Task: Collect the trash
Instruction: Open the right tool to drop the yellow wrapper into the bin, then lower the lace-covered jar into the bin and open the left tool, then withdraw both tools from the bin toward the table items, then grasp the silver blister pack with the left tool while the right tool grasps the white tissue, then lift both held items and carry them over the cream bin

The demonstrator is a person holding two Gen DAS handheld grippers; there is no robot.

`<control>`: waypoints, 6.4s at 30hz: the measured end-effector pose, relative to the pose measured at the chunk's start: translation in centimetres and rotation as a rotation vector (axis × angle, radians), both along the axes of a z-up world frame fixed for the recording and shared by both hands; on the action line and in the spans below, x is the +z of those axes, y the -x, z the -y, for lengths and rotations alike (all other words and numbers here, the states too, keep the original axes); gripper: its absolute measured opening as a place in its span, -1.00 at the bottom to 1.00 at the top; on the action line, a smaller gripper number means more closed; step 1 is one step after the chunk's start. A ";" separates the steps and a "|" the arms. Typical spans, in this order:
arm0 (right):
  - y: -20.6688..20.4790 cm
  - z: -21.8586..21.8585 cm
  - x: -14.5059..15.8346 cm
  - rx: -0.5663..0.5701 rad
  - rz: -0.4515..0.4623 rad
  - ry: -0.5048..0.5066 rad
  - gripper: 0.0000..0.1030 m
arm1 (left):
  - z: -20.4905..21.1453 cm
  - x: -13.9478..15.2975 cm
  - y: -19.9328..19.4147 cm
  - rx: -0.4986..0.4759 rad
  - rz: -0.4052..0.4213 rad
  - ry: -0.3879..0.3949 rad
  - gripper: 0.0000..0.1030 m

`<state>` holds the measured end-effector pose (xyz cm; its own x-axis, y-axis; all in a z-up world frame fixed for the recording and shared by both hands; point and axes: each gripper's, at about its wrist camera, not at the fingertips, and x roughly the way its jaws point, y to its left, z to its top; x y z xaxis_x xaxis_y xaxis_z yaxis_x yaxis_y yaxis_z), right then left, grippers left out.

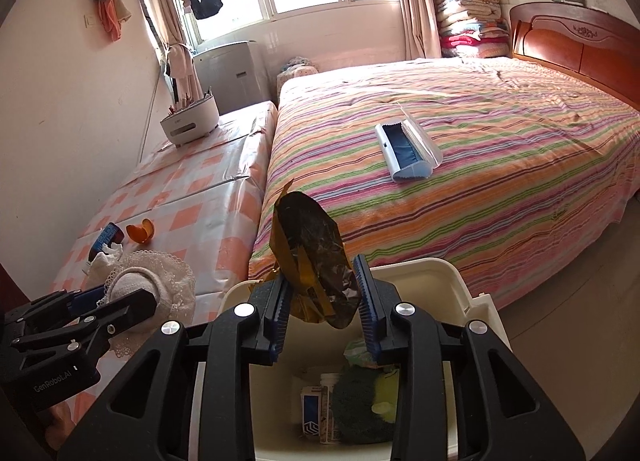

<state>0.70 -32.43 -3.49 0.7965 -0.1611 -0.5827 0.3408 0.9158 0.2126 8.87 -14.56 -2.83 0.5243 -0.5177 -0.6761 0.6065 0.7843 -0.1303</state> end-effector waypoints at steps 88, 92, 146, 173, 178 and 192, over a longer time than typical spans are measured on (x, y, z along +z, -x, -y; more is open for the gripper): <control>-2.1 -4.6 2.0 -0.008 0.125 -0.038 0.42 | -6.3 0.4 0.9 0.193 0.084 -0.142 0.31; -3.1 -6.3 2.0 0.029 0.119 -0.032 0.42 | -8.4 0.6 0.8 0.243 0.092 -0.147 0.31; -13.7 -26.1 -2.5 0.486 -0.061 0.072 0.42 | -25.6 -6.0 -1.1 0.297 -0.206 -0.173 -0.38; -22.6 -30.3 -6.0 0.612 -0.248 0.010 -0.37 | -27.1 -4.6 -1.9 0.369 -0.164 -0.085 -0.39; -20.8 -29.9 -5.2 0.610 -0.218 0.025 -0.39 | -26.7 -4.1 -1.9 0.377 -0.136 -0.077 -0.39; -16.9 -27.7 -2.5 0.543 -0.133 0.181 -0.39 | -24.4 -3.0 -1.9 0.335 -0.089 -0.068 -0.39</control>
<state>17.60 -4.78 -6.03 0.7146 0.1431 -0.6847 -0.1744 0.9844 0.0237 10.78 9.88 -5.81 0.5951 -0.2795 -0.7535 0.3026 0.9465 -0.1120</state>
